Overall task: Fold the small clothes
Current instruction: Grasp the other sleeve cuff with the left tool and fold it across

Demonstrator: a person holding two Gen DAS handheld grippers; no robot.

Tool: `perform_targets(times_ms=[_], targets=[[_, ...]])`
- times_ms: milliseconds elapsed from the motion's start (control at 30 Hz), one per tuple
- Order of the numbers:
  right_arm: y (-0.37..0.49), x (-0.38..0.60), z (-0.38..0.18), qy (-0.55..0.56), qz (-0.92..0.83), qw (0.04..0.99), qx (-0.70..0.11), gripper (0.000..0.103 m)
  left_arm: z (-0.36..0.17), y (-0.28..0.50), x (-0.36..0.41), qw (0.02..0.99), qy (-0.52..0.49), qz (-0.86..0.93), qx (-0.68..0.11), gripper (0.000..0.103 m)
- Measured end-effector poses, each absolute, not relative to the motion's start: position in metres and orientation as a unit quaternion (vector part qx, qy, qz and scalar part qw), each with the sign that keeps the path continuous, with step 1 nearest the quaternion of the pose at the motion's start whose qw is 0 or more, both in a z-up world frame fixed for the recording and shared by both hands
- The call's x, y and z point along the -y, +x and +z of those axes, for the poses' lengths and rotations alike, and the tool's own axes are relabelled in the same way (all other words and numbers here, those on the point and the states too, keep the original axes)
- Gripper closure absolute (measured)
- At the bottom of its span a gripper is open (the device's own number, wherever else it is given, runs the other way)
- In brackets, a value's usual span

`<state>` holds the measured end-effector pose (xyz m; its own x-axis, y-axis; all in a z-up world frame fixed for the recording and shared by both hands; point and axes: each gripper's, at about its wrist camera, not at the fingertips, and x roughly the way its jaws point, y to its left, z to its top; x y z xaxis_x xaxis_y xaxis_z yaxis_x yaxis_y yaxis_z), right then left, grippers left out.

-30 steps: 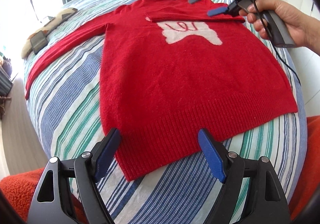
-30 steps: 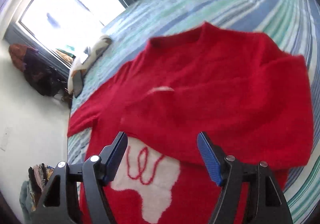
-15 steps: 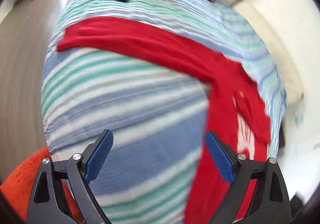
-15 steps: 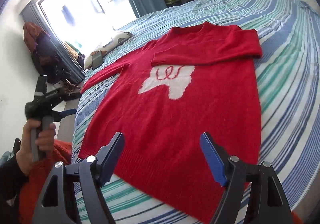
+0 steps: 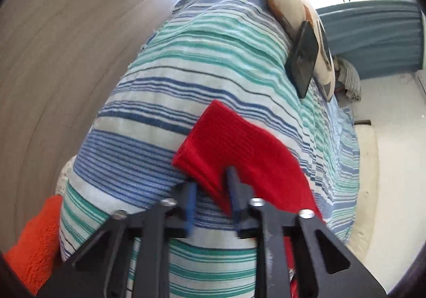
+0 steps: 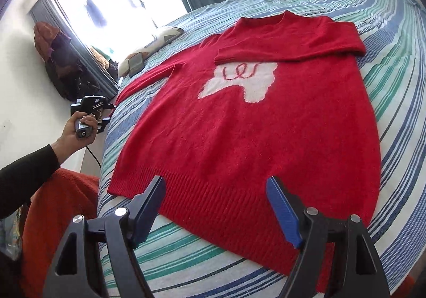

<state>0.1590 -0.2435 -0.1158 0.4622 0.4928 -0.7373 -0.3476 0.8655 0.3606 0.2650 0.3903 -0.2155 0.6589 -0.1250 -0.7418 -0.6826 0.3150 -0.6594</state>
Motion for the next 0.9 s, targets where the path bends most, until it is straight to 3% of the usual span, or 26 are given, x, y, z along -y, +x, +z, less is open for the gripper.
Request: perform_targets(times_ms=[100,200,367,500,600,633,667,800,900], targets=[[0.159,0.245,-0.114,0.080,0.246,0.855,-0.449,0.026,-0.178,0.277,-0.387,0.768,-0.489,0.193,-0.367,0.101],[0.158,0.249,-0.113,0.086,0.245,0.857,-0.445,0.026,-0.110,0.305,-0.334,0.843,-0.348,0.170,-0.373,0.101],[0.153,0.251,-0.115,0.088,0.248,0.854,-0.448,0.026,-0.002,0.347,-0.155,0.932,-0.138,0.008,-0.335,0.101],[0.150,0.255,-0.114,0.090,0.244,0.856,-0.446,0.026,0.027,0.368,-0.004,0.935,-0.049,-0.128,-0.327,0.100],[0.148,0.266,-0.115,0.101,0.235,0.857,-0.448,0.026,-0.009,0.385,0.083,0.906,0.002,-0.179,-0.384,0.083],[0.148,0.271,-0.115,0.107,0.232,0.857,-0.448,0.026,-0.029,0.389,0.101,0.894,0.014,-0.176,-0.413,0.057],[0.147,0.276,-0.115,0.113,0.227,0.857,-0.449,0.026,-0.046,0.384,0.111,0.885,0.022,-0.169,-0.434,0.046],[0.145,0.301,-0.112,0.135,0.205,0.861,-0.445,0.026,-0.082,0.346,0.085,0.875,0.012,-0.163,-0.455,0.044],[0.145,0.317,-0.108,0.117,0.169,0.875,-0.439,0.026,-0.101,0.298,0.037,0.882,0.031,-0.122,-0.453,0.029]])
